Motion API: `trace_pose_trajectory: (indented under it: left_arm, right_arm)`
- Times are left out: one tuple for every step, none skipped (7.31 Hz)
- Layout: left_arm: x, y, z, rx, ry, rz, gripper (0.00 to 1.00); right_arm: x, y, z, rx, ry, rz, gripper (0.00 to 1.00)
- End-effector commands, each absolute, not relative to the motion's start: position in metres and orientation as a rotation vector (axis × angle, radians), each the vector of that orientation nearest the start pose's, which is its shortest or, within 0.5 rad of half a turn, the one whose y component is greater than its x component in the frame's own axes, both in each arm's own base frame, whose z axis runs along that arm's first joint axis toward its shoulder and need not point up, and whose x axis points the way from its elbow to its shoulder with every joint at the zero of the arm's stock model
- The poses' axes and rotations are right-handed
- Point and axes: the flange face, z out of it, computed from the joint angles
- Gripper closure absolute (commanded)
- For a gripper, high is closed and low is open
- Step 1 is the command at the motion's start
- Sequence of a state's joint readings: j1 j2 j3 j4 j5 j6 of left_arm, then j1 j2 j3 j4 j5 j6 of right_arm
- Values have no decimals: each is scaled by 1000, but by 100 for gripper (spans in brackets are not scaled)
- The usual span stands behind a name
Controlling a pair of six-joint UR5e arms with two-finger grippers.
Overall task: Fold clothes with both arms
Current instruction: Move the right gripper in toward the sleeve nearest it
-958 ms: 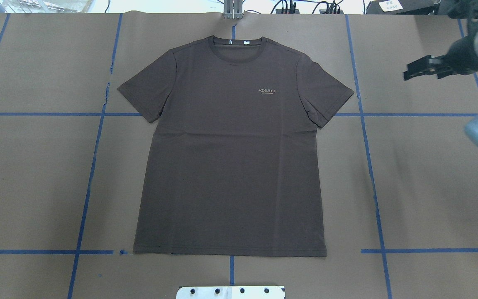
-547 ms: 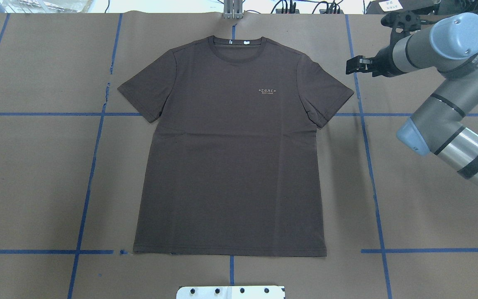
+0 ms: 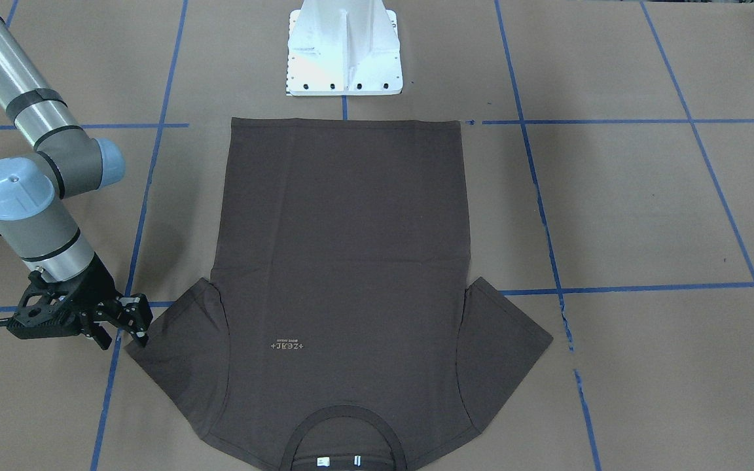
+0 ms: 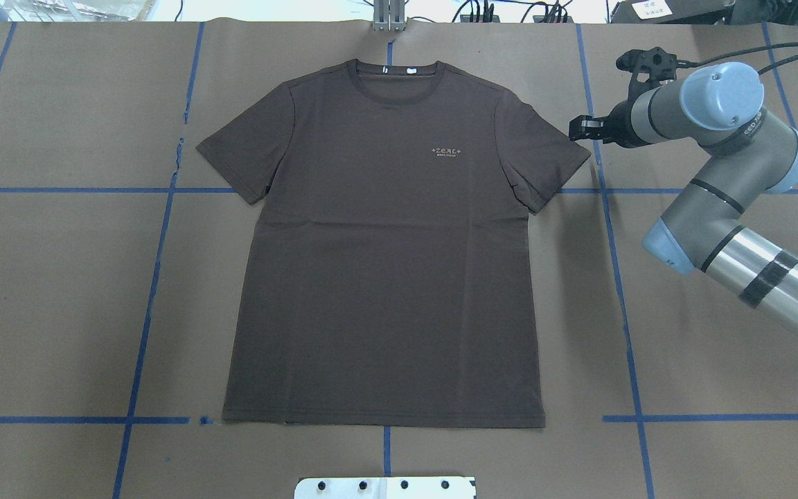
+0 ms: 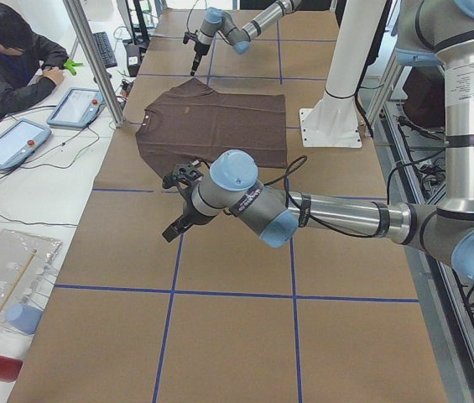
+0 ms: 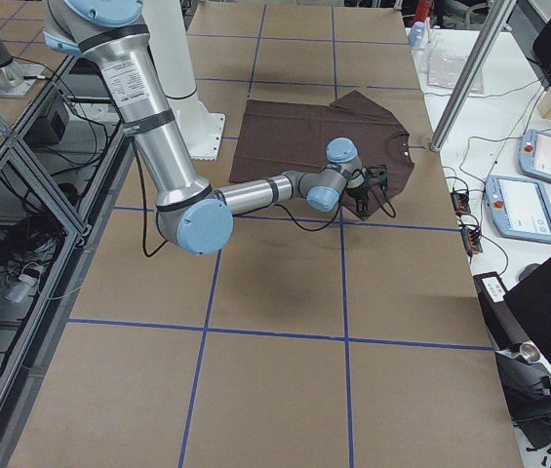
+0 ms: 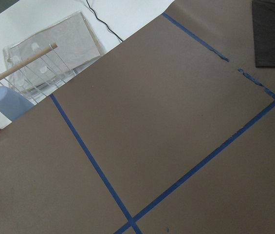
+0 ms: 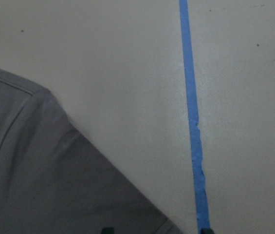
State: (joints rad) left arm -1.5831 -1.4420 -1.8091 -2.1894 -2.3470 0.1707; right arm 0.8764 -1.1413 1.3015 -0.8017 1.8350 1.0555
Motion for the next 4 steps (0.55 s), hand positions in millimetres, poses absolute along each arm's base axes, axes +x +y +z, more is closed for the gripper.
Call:
trace_pose_trajectory:
  left_arm:
    - [-69, -455, 528, 760, 677, 428, 0]
    - [-69, -454, 529, 758, 678, 428, 0]
    - [-69, -454, 529, 759, 677, 429, 0]
    - [-69, -454, 529, 758, 678, 428, 0]
  right_arm:
    - [-378, -604, 473, 404, -845, 208, 34]
    - [-381, -604, 476, 403, -838, 207, 35]
    - [-383, -604, 477, 407, -830, 210, 37]
    - [-384, -604, 477, 409, -829, 210, 38]
